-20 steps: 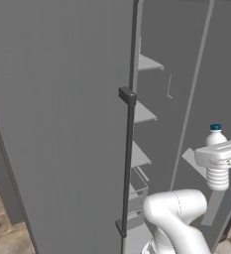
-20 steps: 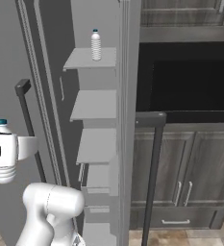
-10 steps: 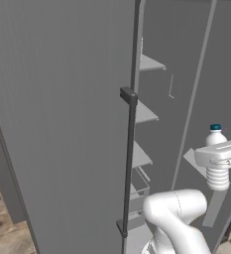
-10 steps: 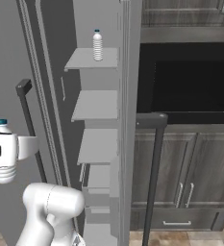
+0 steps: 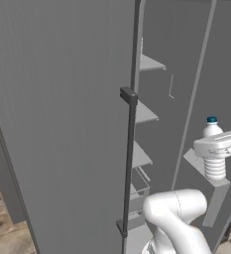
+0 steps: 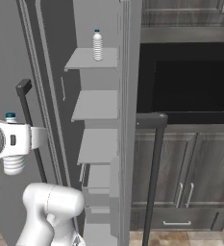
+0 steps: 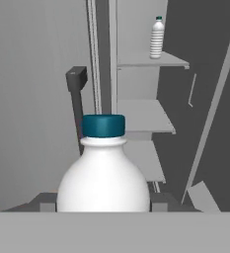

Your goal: Take the bottled waters from the counter and place them in the freezer to freeze. Close the freezer door after placing the bottles.

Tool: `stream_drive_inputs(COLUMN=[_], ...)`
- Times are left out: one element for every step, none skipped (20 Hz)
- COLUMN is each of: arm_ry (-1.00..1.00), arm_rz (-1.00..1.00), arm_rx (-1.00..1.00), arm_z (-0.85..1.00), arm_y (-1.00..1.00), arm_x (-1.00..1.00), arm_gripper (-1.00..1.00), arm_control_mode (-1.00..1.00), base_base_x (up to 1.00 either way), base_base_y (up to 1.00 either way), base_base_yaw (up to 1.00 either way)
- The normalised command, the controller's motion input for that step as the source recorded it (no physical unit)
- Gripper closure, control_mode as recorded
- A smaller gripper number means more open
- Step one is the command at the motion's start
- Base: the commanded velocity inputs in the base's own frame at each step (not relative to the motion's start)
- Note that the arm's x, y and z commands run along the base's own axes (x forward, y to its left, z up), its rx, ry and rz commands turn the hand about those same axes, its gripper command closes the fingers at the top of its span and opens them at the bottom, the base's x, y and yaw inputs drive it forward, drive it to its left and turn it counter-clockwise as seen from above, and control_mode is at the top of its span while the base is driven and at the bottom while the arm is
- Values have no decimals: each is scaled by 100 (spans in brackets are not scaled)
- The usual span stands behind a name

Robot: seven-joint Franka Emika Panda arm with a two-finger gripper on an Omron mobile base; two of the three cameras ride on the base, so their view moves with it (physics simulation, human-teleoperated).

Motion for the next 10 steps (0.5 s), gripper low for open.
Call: stream_drive_inputs(arm_ry=[0,0,0,0,0,0,-1,-2,-2,-2], arm_rz=[0,0,0,0,0,0,0,0,0,0], arm_rx=[0,0,0,0,0,0,0,0,0,0], arm_z=[20,28,21,25,19,15,14,14,13,14], arm_y=[-7,0,0,0,0,0,0,0,0,0], arm_x=[64,66,55,48,49,57,58,57,64,67], arm_gripper=[100,100,100,100,100,100,100,100,100,100], arm_control_mode=[-100,-100,-100,-100,-100,-100,-100,-100,-100,-100], base_base_x=[0,0,0,0,0,0,0,0,0,0], base_base_y=[0,0,0,0,0,0,0,0,0,0], base_base_yaw=[0,0,0,0,0,0,0,0,0,0])
